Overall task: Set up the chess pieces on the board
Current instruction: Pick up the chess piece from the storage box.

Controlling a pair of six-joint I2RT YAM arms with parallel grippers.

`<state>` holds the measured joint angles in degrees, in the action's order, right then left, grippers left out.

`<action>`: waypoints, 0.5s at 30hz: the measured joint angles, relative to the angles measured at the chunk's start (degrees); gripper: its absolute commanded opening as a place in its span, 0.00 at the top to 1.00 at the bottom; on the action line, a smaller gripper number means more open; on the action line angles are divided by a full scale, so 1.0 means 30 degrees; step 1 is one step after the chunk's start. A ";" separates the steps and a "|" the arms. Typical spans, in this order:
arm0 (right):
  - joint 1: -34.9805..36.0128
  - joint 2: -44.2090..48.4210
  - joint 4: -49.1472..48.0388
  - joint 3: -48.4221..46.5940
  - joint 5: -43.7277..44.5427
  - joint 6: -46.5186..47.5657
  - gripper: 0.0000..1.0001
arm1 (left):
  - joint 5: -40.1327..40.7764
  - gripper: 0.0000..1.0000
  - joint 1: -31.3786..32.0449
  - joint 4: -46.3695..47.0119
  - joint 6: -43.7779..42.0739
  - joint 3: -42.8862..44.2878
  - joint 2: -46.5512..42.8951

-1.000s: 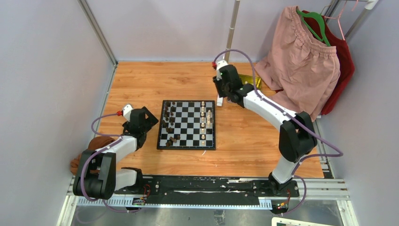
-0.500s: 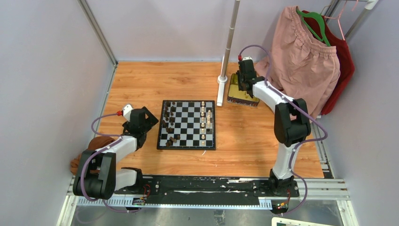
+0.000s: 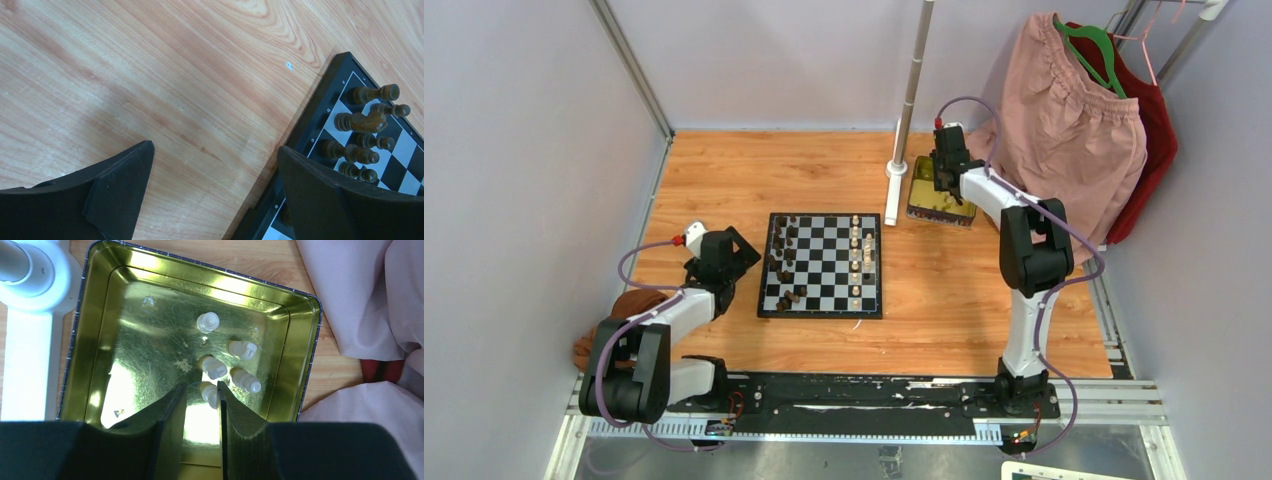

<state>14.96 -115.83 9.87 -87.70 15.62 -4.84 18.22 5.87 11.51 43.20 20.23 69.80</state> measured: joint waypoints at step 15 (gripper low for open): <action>-0.0670 -0.0291 -0.0175 -0.0328 -0.0284 0.0306 0.65 | 0.0000 0.00 0.0000 0.0000 -0.0051 0.0000 0.0000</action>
<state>12.95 -116.71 9.34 -88.68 14.76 -3.92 18.22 5.87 11.51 43.05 20.23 69.80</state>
